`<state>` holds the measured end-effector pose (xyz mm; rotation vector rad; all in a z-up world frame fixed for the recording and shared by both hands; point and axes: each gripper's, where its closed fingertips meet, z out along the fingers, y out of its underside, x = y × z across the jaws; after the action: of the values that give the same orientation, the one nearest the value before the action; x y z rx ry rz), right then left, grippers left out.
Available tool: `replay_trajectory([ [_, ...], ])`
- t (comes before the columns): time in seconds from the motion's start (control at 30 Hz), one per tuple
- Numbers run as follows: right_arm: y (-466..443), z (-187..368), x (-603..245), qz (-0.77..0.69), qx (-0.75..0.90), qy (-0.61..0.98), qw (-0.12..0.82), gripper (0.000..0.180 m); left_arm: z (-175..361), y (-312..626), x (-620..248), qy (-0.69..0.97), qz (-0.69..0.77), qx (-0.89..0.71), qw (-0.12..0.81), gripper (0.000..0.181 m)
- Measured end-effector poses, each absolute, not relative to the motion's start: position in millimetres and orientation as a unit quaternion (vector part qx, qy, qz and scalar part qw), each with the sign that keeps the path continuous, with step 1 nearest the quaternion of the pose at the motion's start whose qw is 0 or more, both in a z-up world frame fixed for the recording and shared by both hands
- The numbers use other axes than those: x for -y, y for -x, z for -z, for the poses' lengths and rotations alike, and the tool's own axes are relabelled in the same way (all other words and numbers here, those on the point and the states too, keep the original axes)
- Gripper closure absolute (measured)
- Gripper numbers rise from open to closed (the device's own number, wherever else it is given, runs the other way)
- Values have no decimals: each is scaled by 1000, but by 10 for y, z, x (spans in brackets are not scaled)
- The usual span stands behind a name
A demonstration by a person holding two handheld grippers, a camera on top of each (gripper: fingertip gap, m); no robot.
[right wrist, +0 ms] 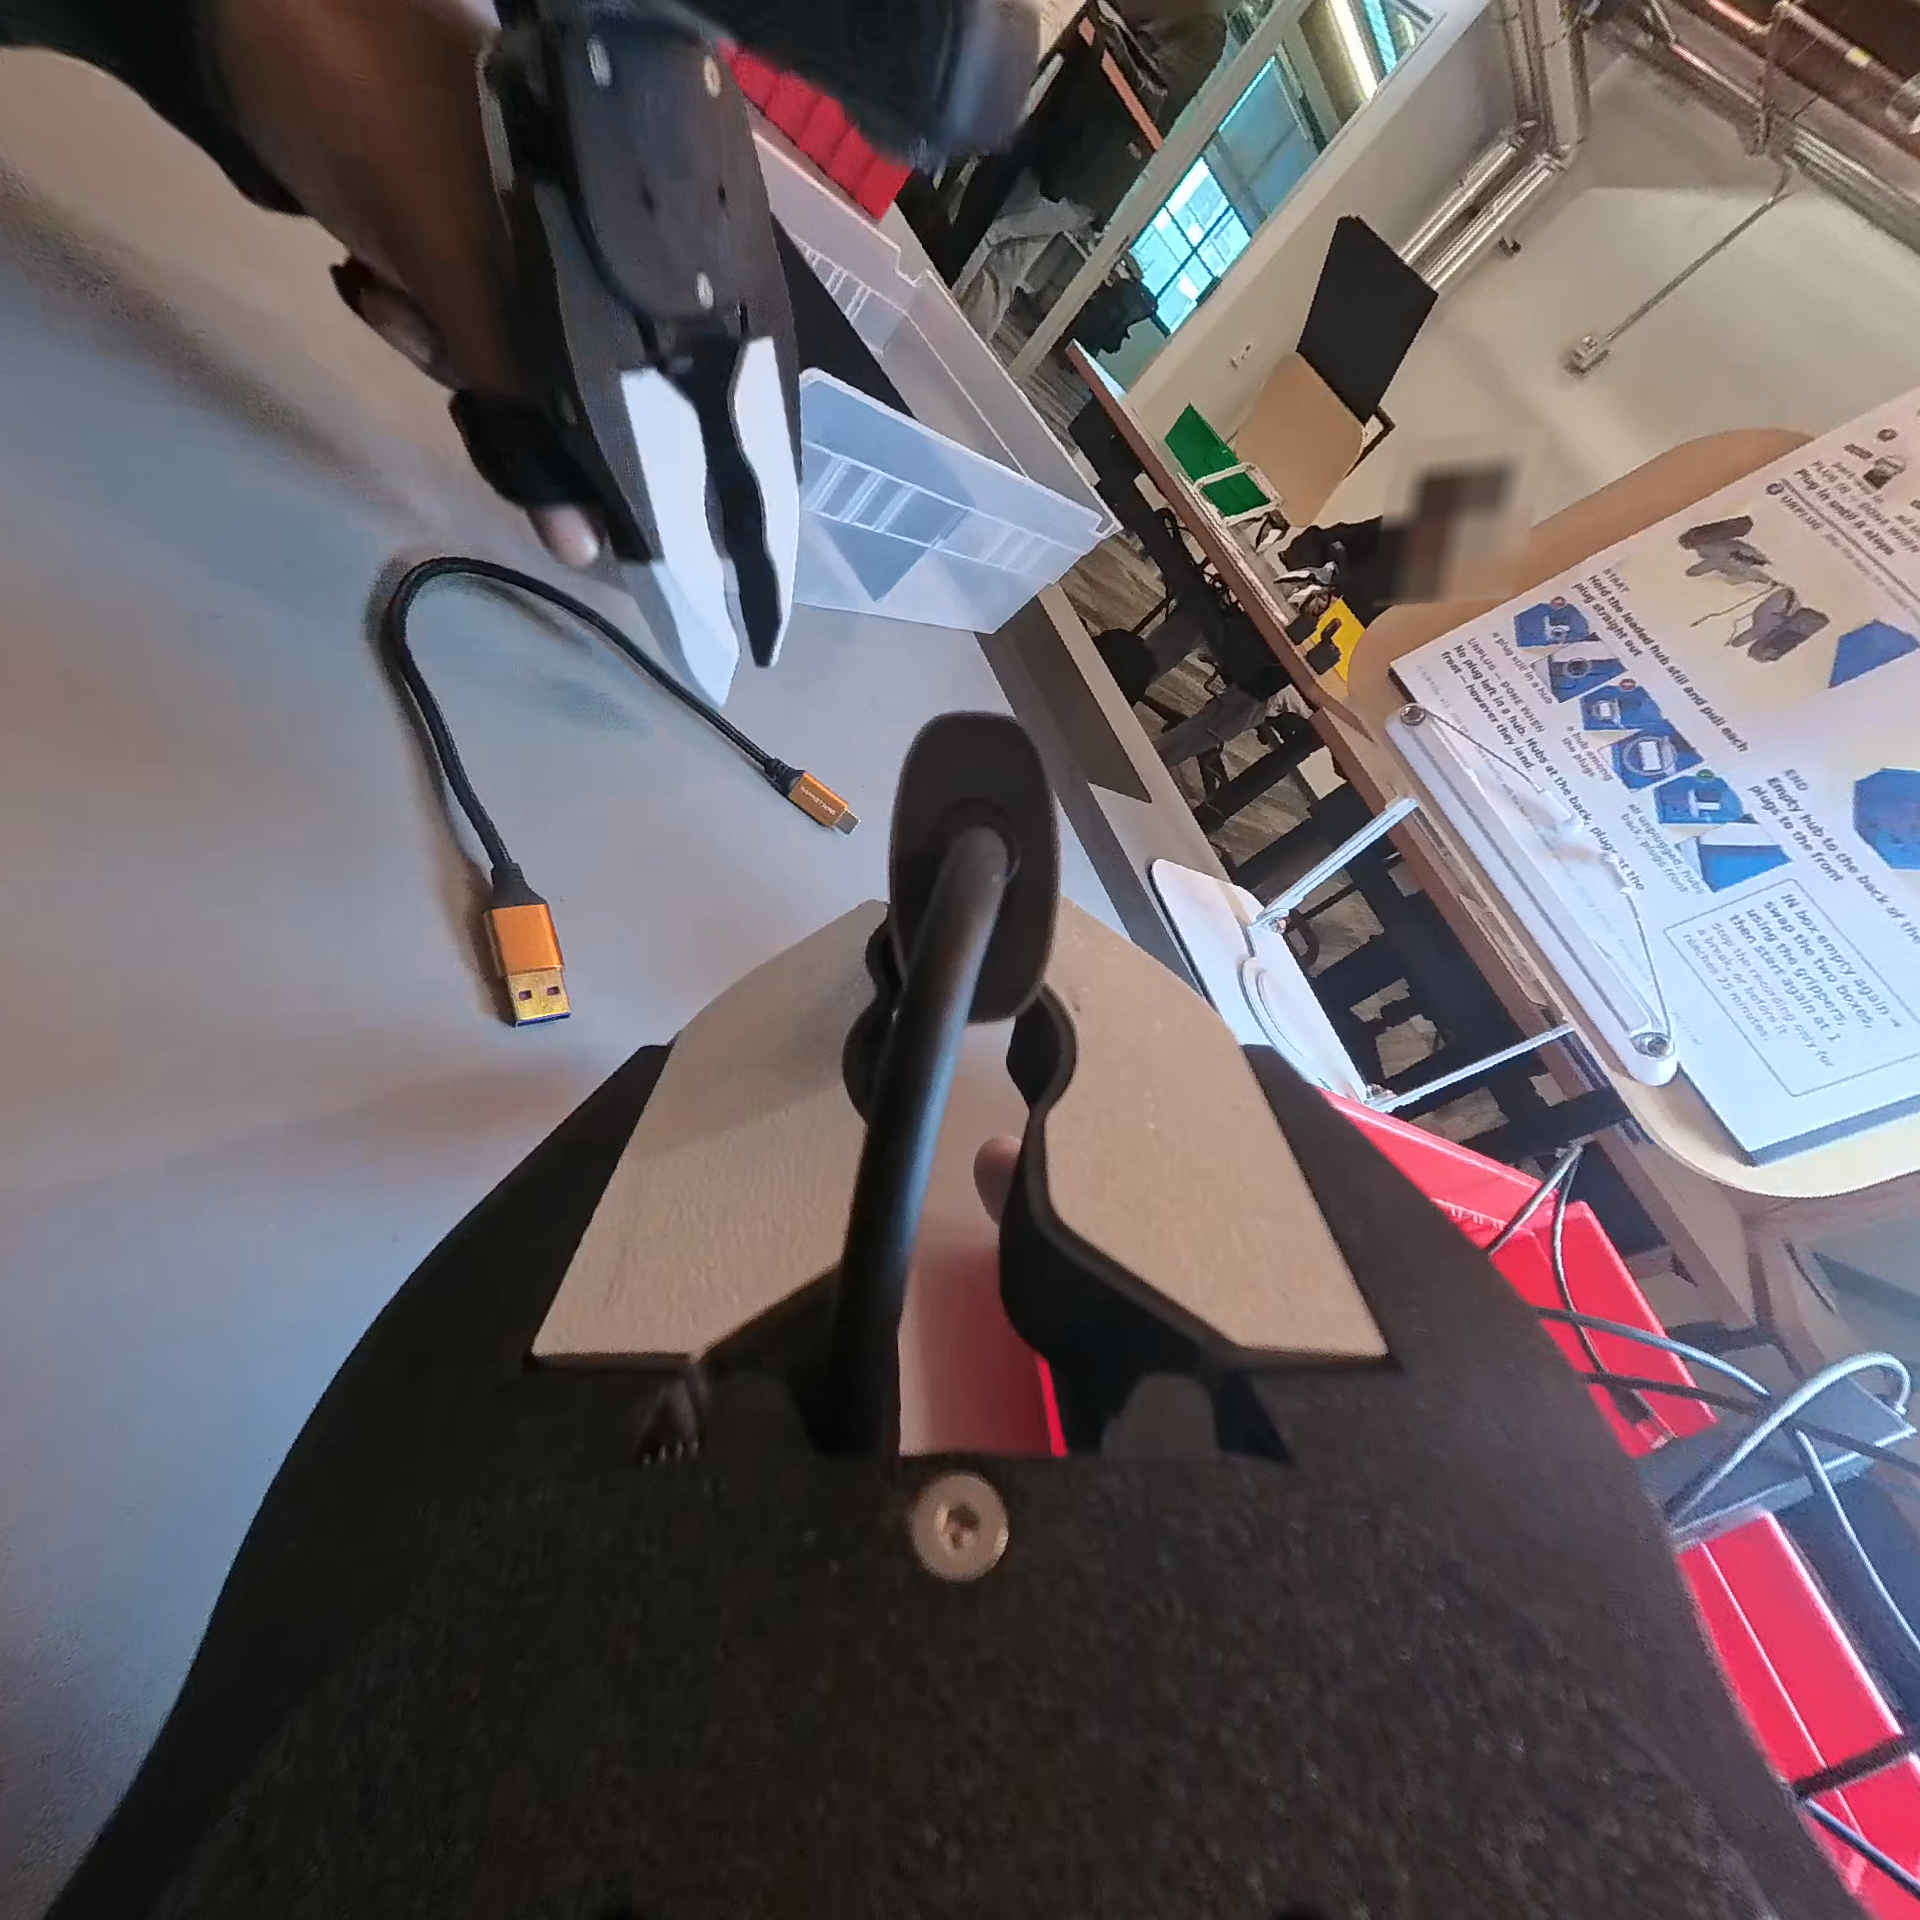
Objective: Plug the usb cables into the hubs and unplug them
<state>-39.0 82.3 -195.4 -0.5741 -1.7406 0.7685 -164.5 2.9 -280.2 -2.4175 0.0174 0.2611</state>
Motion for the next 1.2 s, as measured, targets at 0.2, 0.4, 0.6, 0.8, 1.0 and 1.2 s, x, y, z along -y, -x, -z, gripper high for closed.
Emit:
replay_trajectory([
  [0.2,383,1956,-830,-326,735,246,541,162,3002,1731,-139,953,-132,13,274,161],
  [0.4,358,1891,-847,-334,732,248,540,162,3035,1697,-173,957,-90,19,274,177],
  [0.6,343,1837,-855,-330,727,246,549,162,2723,1578,-288,931,-126,-46,340,177],
  [0.8,336,1754,-952,-336,710,259,562,162,1420,1411,-213,829,-193,-72,520,177],
  [1.0,341,1753,-1002,-346,703,271,559,162,1496,286,363,845,142,-216,468,167],
  [1.2,338,1736,-1000,-353,699,275,558,162,1953,491,135,874,159,-152,433,162],
])
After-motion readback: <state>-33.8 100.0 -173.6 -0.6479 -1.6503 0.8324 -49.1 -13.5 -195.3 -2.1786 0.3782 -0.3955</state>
